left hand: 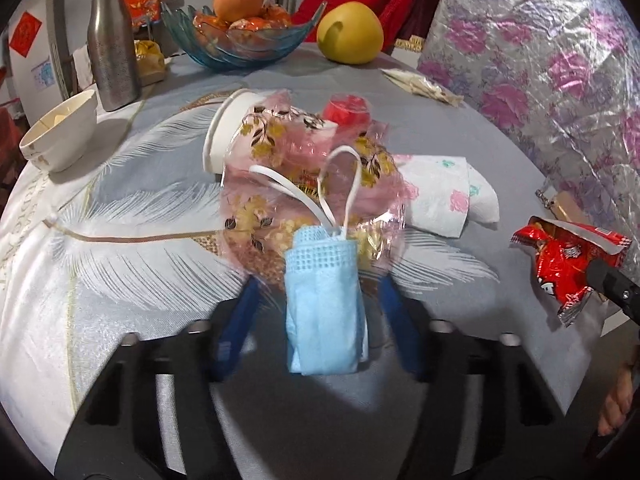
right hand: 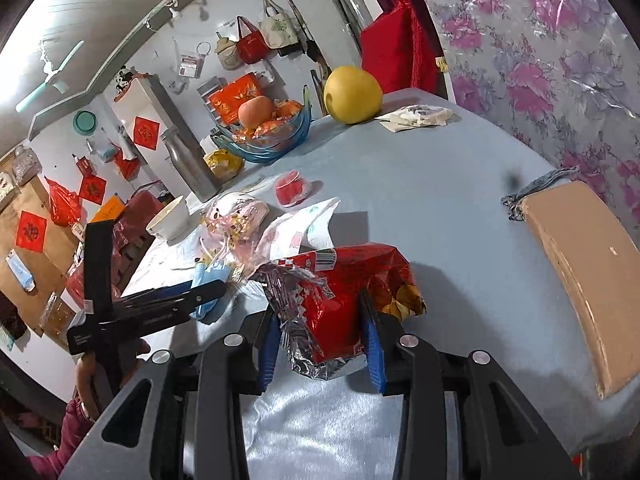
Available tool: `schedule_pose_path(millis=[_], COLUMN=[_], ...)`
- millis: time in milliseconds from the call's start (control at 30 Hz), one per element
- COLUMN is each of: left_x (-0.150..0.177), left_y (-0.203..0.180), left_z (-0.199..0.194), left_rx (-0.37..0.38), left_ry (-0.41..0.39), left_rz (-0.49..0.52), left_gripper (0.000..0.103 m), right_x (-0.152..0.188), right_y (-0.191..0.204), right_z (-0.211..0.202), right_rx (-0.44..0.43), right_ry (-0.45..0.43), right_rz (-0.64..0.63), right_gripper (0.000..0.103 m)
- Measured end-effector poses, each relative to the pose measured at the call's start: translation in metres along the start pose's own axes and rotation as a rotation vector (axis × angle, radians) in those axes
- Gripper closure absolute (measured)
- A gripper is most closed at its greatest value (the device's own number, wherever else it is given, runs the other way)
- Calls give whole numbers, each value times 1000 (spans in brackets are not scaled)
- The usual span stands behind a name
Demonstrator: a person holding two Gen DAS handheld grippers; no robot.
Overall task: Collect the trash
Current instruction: 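Grasp the blue face mask with the left gripper while the right grasps the red chip bag, then carry mask and chip bag over the red wastebasket and open both grippers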
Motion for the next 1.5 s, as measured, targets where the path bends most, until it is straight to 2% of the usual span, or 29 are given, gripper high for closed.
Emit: schedule_pose_path(millis=[33,67,167,433,700,1000,1200,1333,1500], left_x=[0,1,4,10,14,26,39,47,58], left_y=[-1,-1,0,-15,-41,-86,-117,-141,-173], left_z=[-1,-2,-11,-61,-91,-115,-117,-112,-101], left_rx=[5,19,73,110,141,196,244,282,332], left_ry=[-2,-3,-16,-92,-126,-145,-119,-86,-41], left_rz=[-1,-11,-50,-30,3,63,107,140,191], left_gripper=[64,68,71,71,71,71,71,71,71], right_x=[0,-1,-1,-3,1,13,40,75,128], right_y=[0,0,0,3,-3,-24,-58,-102,-158], right_z=[-1,-3,-13,-55,-103,-161,-189,-196,-183], right_rx=[-1,-1,-1,-7,4,71,160,230,321], right_ry=[-1,-3,-15,-79,-130,-173,-119,-29,111], right_rz=[0,0,-1,-21,-26,-44,-36,30,125], right_gripper=[66,66,66,66,66,66,66,65,65])
Point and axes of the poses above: each gripper's, at about its wrist camera, not at the fingertips, and z roughly the way its jaws point, y to its left, x to its underside, the point moved 2 cm from there along z, roughly the way its jaws point, and after that the axes turned 9 degrees about -y, right-handed, at the moved point
